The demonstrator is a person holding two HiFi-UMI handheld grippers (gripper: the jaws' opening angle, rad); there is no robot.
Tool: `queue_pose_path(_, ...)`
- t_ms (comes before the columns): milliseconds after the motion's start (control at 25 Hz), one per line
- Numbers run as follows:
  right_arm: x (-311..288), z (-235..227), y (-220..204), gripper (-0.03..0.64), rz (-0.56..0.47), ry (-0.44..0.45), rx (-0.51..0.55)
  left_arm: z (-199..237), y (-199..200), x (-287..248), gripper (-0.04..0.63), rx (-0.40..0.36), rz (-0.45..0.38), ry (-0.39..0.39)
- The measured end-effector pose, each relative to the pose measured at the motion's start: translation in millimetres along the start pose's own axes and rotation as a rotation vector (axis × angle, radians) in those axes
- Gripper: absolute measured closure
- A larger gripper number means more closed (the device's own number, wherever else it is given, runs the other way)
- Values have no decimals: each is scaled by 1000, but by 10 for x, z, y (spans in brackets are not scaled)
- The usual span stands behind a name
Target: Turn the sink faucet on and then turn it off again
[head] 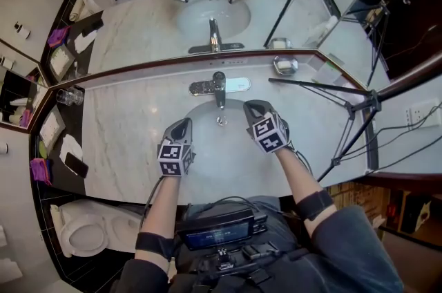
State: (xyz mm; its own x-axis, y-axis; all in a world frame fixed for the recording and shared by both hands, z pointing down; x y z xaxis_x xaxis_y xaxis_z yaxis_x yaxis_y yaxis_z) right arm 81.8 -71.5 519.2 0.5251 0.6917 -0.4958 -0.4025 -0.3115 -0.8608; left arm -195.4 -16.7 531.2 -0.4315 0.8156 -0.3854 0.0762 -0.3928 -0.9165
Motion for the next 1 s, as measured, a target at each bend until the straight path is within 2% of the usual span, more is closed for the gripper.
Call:
queue_pose_path(240,278,-104,-344,597,-45,-51,-260,-25,2,16,595,18,-10,-7)
queue_pose_path(440,451,-89,-532,597,-69,-76,-371,-32,16,54,595,25,-16,-13)
queue_pose_path(760,537,-75,-651,597,-78,-88,-412,-68,32,70,595,7,-17,-12)
queue_pose_path(1000,450,-75,-600,595,-72,-81,-353,-55,22,67,595,12,-16,-4)
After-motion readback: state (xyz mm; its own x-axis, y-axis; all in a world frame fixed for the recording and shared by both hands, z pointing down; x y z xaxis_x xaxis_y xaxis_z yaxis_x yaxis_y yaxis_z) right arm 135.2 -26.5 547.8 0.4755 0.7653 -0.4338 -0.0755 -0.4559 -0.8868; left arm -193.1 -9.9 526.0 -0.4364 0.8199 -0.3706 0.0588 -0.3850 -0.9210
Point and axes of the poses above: the fingertips, and each gripper's own axes: x backward along the fingers, z to its left, y out of its top, the point moved 10 cm from there along x, backward along the fingers, and after that the axes turned 7 degrees about -z, right-handed, at the moved point
